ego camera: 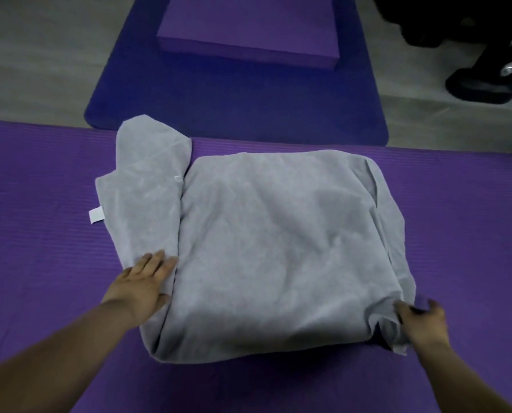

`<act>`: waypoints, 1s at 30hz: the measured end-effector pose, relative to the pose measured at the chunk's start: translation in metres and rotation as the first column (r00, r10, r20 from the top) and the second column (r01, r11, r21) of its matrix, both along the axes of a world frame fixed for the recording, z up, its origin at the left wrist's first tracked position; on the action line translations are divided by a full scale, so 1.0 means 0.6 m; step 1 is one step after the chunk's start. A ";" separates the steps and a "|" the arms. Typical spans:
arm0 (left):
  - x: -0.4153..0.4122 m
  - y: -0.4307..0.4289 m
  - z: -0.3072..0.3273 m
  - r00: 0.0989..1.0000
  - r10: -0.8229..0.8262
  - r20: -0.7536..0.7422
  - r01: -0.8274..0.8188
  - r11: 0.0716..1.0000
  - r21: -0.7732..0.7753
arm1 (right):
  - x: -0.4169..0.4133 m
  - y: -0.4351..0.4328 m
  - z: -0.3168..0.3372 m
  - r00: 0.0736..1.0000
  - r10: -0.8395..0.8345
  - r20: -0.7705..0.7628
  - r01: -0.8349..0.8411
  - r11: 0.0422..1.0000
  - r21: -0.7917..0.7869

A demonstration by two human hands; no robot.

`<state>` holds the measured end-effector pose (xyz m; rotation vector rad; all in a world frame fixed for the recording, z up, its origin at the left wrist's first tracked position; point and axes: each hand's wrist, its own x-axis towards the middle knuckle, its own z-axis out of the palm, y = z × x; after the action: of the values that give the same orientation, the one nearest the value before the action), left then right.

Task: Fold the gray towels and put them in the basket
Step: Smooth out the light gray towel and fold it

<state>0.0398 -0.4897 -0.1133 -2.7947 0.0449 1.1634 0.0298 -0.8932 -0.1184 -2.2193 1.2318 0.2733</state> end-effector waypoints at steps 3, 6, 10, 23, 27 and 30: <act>0.003 -0.002 -0.004 0.999 -0.006 0.043 0.004 0.999 0.040 | 0.004 0.008 -0.016 0.999 0.047 0.016 -0.048 0.997 0.054; 0.003 0.010 0.006 0.999 0.014 0.045 -0.016 0.998 0.060 | -0.001 0.040 -0.015 0.988 0.150 0.024 -0.151 0.988 0.017; -0.025 0.039 0.014 0.999 0.037 -0.027 -0.034 0.994 0.105 | -0.014 0.084 -0.009 0.898 0.438 -0.042 -0.440 0.896 -0.059; 0.010 0.023 0.100 0.991 0.073 0.108 -0.090 0.984 0.154 | -0.038 0.039 0.076 0.873 0.484 -0.057 -0.483 0.875 0.035; 0.056 -0.077 0.107 0.966 -0.149 0.213 0.161 0.986 -0.040 | -0.057 -0.015 0.105 0.855 0.505 -0.119 -0.509 0.861 -0.004; 0.072 -0.160 0.084 0.973 -0.157 0.168 0.191 0.960 -0.204 | -0.070 -0.070 0.083 0.811 0.547 -0.208 -0.542 0.836 0.082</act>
<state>0.0829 -0.5858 -0.0629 -2.9838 0.4229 0.9572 -0.0122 -0.9354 -0.0687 -2.5384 0.6502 0.7764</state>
